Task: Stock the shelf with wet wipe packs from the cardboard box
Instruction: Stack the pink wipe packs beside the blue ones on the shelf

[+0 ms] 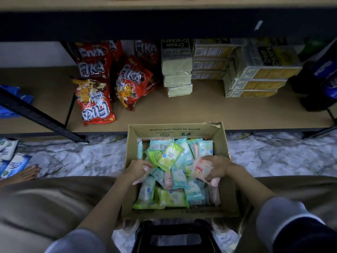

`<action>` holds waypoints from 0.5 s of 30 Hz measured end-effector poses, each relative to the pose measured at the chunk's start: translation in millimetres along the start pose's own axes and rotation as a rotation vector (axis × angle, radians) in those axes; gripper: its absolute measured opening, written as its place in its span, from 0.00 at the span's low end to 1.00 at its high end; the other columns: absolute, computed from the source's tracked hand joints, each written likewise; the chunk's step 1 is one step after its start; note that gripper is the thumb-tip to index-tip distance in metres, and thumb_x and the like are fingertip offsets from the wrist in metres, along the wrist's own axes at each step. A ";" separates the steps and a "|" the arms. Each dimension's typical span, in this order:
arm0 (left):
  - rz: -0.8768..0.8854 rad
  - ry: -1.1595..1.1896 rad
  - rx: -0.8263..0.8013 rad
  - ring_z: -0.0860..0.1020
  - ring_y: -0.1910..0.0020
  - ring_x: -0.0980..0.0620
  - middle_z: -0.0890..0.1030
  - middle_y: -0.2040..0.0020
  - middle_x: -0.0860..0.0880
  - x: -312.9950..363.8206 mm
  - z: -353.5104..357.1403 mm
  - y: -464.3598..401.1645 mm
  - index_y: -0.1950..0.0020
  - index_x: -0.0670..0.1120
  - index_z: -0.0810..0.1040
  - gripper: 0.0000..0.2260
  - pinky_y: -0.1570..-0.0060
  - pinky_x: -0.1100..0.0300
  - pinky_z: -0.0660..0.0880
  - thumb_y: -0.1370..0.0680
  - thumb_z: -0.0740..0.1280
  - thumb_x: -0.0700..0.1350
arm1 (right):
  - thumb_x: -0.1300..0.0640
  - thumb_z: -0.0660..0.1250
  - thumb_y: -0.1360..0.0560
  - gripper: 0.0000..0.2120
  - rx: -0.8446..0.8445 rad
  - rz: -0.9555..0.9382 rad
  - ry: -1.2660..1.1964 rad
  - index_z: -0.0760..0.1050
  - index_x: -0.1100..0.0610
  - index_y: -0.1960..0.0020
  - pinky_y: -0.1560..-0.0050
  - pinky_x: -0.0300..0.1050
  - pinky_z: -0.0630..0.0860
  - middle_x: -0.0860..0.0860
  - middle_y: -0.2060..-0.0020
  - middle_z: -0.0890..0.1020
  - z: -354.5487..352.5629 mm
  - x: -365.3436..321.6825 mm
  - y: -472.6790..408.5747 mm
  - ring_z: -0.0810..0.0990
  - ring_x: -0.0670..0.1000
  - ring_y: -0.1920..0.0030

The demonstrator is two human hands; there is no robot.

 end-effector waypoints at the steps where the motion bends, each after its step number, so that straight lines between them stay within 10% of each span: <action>1: 0.009 0.026 0.026 0.72 0.35 0.47 0.76 0.36 0.45 -1.1 -2.8 0.2 0.41 0.45 0.79 0.21 0.41 0.67 0.65 0.26 0.56 0.29 | 0.51 0.75 0.34 0.43 0.028 -0.004 -0.063 0.56 0.51 0.25 0.41 0.40 0.69 0.54 0.31 0.68 -3.9 -1.5 1.3 0.70 0.53 0.34; 6: 0.016 0.140 0.198 0.73 0.46 0.47 0.73 0.48 0.46 1.8 -13.7 3.9 0.46 0.46 0.76 0.16 0.52 0.63 0.67 0.32 0.73 0.40 | 0.52 0.76 0.35 0.42 0.171 -0.025 -0.146 0.59 0.49 0.26 0.47 0.38 0.68 0.54 0.36 0.74 -16.5 -12.0 -0.2 0.73 0.54 0.37; 15: 0.235 0.275 0.353 0.74 0.47 0.49 0.77 0.47 0.45 62.2 -67.1 22.9 0.57 0.57 0.71 0.18 0.58 0.68 0.64 0.34 0.72 0.36 | 0.53 0.77 0.37 0.37 0.329 -0.129 -0.254 0.67 0.45 0.32 0.45 0.40 0.69 0.53 0.37 0.74 -59.6 -33.8 28.3 0.73 0.53 0.39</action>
Point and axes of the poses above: each hand's wrist, its own y-axis away from the middle knuckle, its own z-axis out of the palm, x = y × z, the point moved 6 cm from there along -y, towards the middle knuckle
